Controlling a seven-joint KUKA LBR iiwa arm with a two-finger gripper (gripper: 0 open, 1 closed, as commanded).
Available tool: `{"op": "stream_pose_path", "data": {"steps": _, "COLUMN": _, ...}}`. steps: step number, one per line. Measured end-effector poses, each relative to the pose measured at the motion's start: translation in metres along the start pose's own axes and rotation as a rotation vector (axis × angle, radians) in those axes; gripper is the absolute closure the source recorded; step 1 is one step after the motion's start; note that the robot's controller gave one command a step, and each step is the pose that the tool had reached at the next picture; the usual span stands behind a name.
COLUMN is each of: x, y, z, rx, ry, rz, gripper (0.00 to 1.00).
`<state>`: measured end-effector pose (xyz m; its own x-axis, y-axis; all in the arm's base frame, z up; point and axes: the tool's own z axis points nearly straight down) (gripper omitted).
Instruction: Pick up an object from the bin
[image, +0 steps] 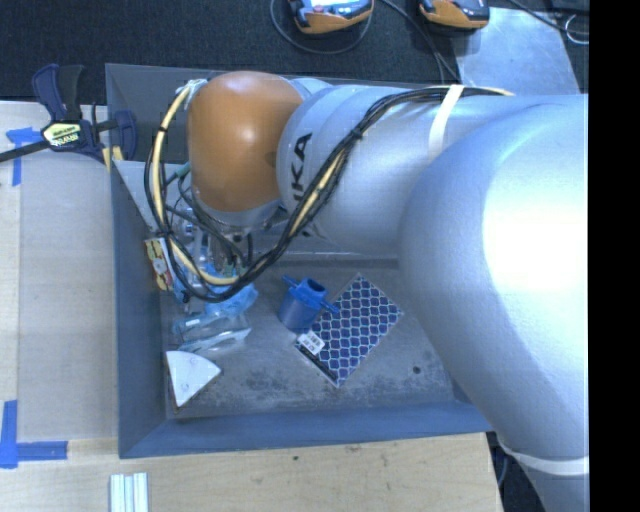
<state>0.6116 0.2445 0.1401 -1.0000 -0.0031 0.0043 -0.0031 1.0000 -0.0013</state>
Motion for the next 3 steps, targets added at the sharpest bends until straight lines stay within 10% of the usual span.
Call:
{"op": "stream_pose_path", "data": {"steps": 2, "x": -0.015, "y": -0.013, "z": 0.054, "rx": -0.006, "ry": -0.022, "rz": 0.042, "gripper": 0.00}}
{"op": "stream_pose_path", "data": {"steps": 3, "x": -0.001, "y": -0.006, "z": -0.056, "rx": -0.004, "ry": -0.010, "rz": 0.043, "gripper": 0.00}}
